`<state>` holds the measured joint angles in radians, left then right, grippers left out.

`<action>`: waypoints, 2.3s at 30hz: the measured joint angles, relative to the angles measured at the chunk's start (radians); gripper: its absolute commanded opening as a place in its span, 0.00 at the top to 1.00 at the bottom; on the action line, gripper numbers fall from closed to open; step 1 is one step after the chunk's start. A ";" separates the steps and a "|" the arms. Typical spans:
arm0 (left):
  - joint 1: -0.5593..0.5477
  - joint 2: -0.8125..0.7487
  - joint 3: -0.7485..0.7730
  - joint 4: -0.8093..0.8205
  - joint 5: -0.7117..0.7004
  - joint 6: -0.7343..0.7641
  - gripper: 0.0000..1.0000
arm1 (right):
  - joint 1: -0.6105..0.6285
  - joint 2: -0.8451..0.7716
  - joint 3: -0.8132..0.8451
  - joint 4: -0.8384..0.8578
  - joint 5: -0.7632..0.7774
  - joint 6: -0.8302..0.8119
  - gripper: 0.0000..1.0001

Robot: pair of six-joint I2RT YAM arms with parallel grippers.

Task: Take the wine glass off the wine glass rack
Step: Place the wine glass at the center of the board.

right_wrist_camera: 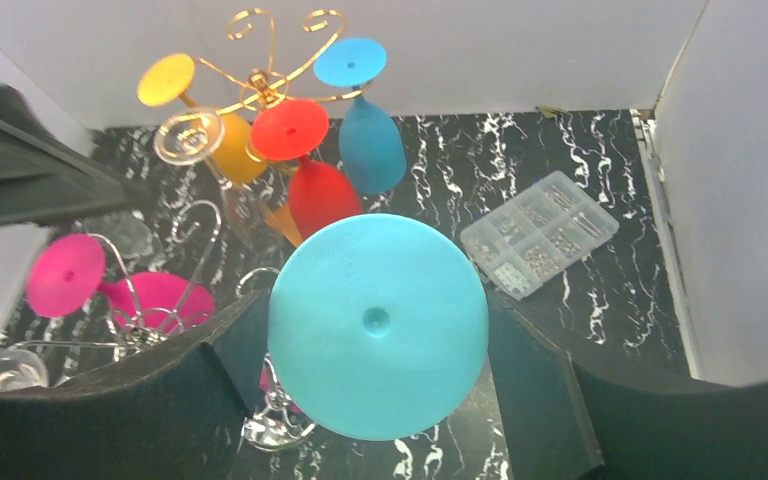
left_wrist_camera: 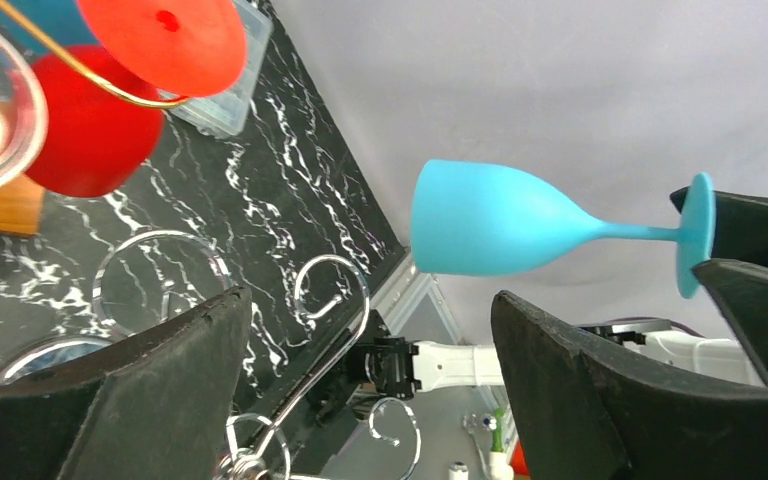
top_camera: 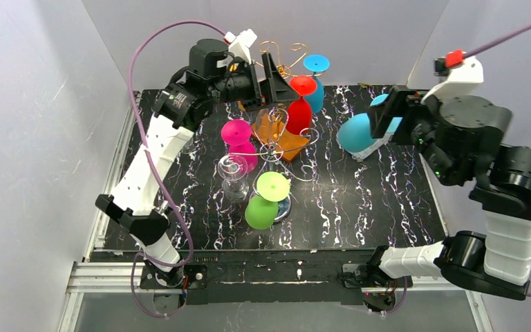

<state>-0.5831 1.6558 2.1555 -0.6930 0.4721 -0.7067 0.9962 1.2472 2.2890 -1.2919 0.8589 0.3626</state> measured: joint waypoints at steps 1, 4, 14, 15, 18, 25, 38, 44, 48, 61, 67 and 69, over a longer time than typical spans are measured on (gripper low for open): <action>-0.007 0.007 0.000 0.008 0.003 -0.006 0.14 | 0.000 -0.012 -0.003 0.016 -0.001 -0.002 0.49; -0.031 0.033 0.000 0.035 0.018 -0.035 0.15 | 0.000 -0.045 -0.015 0.066 -0.006 -0.005 0.49; -0.048 0.039 -0.117 0.257 0.101 -0.181 0.15 | 0.000 -0.090 -0.130 0.272 -0.087 0.000 0.49; -0.048 0.034 -0.146 0.283 0.113 -0.198 0.15 | 0.000 -0.090 -0.132 0.290 -0.099 0.003 0.49; -0.048 0.021 -0.213 0.356 0.140 -0.245 0.15 | 0.000 -0.085 -0.141 0.347 -0.132 0.010 0.49; -0.026 -0.044 -0.359 0.578 0.219 -0.382 0.16 | 0.000 -0.069 -0.141 0.412 -0.169 0.026 0.49; -0.001 -0.141 -0.437 0.815 0.310 -0.568 0.17 | 0.000 -0.077 -0.161 0.513 -0.183 0.047 0.49; -0.001 -0.157 -0.493 0.921 0.333 -0.668 0.21 | 0.000 -0.094 -0.202 0.564 -0.186 0.057 0.49; -0.001 -0.157 -0.497 0.977 0.337 -0.734 0.28 | 0.000 -0.115 -0.245 0.618 -0.194 0.069 0.48; 0.040 -0.188 -0.498 1.240 0.333 -0.992 0.83 | 0.000 -0.225 -0.462 0.941 -0.260 0.163 0.47; 0.058 -0.240 -0.522 1.279 0.318 -1.036 1.00 | 0.000 -0.228 -0.500 1.015 -0.291 0.212 0.40; 0.058 -0.251 -0.525 1.291 0.309 -1.046 1.00 | 0.000 -0.228 -0.500 1.027 -0.304 0.226 0.27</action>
<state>-0.5255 1.4048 1.6306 0.5983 0.7811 -1.7523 0.9966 1.0195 1.7885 -0.2646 0.5552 0.5888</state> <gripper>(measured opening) 0.035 0.815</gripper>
